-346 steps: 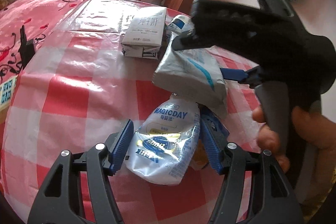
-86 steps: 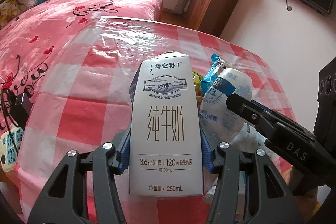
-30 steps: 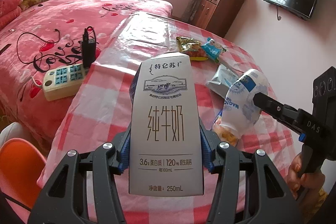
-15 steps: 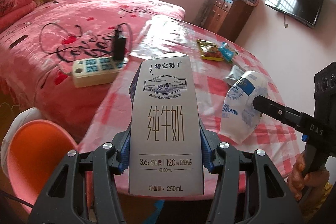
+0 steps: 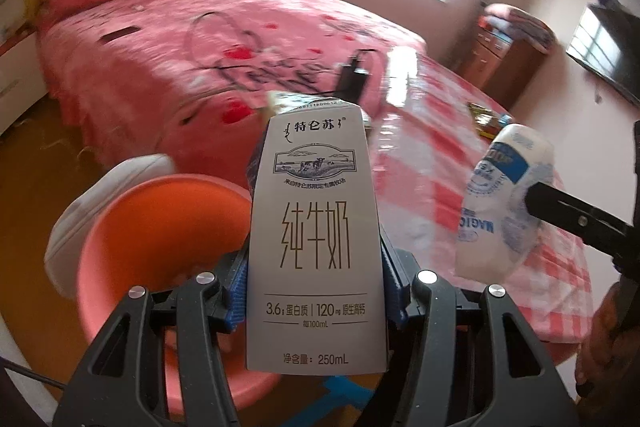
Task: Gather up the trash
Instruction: 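Carry both held items over the orange bucket and open both tools to drop them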
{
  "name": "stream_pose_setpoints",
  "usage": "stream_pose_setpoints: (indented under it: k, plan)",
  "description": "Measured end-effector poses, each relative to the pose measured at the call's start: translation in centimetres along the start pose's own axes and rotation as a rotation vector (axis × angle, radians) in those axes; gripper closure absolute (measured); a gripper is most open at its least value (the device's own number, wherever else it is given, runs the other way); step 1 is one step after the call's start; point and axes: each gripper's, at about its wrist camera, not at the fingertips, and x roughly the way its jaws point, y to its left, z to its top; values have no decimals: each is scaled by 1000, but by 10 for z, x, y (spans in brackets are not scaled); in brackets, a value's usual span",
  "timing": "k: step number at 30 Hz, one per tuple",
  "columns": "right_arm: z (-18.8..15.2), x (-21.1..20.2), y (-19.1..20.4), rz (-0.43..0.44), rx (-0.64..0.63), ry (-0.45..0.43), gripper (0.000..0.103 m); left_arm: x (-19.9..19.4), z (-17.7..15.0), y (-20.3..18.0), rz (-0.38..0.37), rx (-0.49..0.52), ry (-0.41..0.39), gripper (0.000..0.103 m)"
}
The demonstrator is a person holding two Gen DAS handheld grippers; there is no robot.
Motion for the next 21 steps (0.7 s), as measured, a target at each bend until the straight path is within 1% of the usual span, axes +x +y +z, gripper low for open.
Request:
stream_pose_setpoints:
  k: [4, 11, 17, 21]
  plan:
    - [3, 27, 31, 32, -77, 55, 79, -2, -8, 29, 41, -62, 1, 48]
    - [6, 69, 68, 81, -145, 118, 79, 0, -15, 72, 100, -148, 5, 48]
    - [4, 98, 83, 103, -167, 166, 79, 5, -22, 96, 132, -194, 16, 48]
    - [2, 112, 84, 110, -170, 195, 79, 10, -26, 106, 144, -213, 32, 48]
